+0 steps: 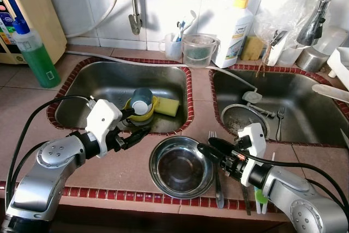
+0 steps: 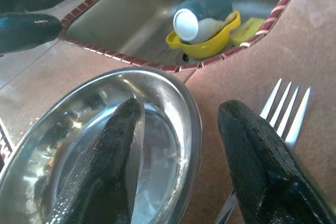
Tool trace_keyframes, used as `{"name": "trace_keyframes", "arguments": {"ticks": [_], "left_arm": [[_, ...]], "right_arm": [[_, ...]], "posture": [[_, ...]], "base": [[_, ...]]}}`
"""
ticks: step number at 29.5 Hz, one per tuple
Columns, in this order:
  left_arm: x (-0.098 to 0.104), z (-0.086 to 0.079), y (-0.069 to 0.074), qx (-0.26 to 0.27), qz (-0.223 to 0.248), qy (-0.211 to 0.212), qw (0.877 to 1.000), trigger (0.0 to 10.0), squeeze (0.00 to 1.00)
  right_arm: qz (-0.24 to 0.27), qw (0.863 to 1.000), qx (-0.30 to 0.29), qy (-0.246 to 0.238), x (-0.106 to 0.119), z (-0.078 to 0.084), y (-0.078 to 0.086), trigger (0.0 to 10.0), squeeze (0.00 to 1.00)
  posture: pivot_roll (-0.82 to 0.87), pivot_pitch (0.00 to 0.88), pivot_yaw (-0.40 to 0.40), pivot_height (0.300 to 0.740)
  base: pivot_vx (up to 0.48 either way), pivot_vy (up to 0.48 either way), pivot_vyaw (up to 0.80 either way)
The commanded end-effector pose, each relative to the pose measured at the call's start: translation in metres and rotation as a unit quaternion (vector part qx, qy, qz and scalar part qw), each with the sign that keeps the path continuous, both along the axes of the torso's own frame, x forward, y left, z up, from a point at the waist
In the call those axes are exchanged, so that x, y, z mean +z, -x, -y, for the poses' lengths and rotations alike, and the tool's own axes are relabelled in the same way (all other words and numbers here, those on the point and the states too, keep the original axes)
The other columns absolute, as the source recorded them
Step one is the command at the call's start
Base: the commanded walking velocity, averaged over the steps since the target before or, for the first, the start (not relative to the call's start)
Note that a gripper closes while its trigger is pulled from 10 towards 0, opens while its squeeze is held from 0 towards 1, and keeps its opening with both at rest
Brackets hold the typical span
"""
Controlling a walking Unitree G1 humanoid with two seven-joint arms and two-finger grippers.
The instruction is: Kitchen organization
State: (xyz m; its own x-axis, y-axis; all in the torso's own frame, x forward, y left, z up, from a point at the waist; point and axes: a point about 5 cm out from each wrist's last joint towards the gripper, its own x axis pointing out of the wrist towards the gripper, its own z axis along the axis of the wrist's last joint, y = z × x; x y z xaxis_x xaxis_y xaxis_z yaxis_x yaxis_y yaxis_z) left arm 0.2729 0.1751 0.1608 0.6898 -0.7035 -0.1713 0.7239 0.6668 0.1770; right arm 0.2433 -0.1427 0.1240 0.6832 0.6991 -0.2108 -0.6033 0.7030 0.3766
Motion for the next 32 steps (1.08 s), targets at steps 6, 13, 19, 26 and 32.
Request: {"name": "trace_keyframes", "arguments": {"ticks": [6, 13, 19, 26, 32], "left_arm": [[0.0027, 0.0038, 0.0089, -0.027, -0.003, -0.002, 1.0, 10.0, 0.0], [0.007, 0.006, 0.0072, -0.025, 0.003, 0.003, 1.0, 10.0, 0.0], [0.0082, 0.0064, 0.0073, -0.023, 0.005, 0.006, 1.0, 10.0, 0.0], [0.0089, 0.0077, 0.0079, -0.023, 0.005, 0.01, 1.0, 10.0, 0.0], [0.0093, 0.0078, 0.0075, -0.022, 0.006, 0.011, 1.0, 10.0, 0.0]], "right_arm": [[-0.025, 0.999, -0.02, -0.012, -0.0033, 0.0063, 0.0005, 10.0, 0.0], [-0.054, 0.998, -0.013, -0.028, -0.0081, 0.0059, 0.0033, 2.5, 0.0], [-0.064, 0.997, -0.01, -0.042, -0.0089, 0.0061, 0.0047, 0.0, 0.0], [-0.073, 0.996, -0.008, -0.056, -0.0066, 0.008, 0.0043, 0.0, 0.0], [-0.075, 0.995, -0.025, -0.058, -0.0071, 0.0137, 0.0003, 0.0, 0.0]], "posture": [[-0.04, 0.079, 0.005, 0.74], [-0.04, 0.085, 0.004, 0.74], [-0.04, 0.087, 0.004, 0.74], [-0.04, 0.093, 0.003, 0.74], [-0.04, 0.089, 0.002, 0.74]], "base": [[0.0, 0.0, 0.0], [0.0, 0.0, 0.0], [0.0, 0.0, 0.0], [0.0, 0.0, 0.0], [0.0, 0.0, 0.0]]}}
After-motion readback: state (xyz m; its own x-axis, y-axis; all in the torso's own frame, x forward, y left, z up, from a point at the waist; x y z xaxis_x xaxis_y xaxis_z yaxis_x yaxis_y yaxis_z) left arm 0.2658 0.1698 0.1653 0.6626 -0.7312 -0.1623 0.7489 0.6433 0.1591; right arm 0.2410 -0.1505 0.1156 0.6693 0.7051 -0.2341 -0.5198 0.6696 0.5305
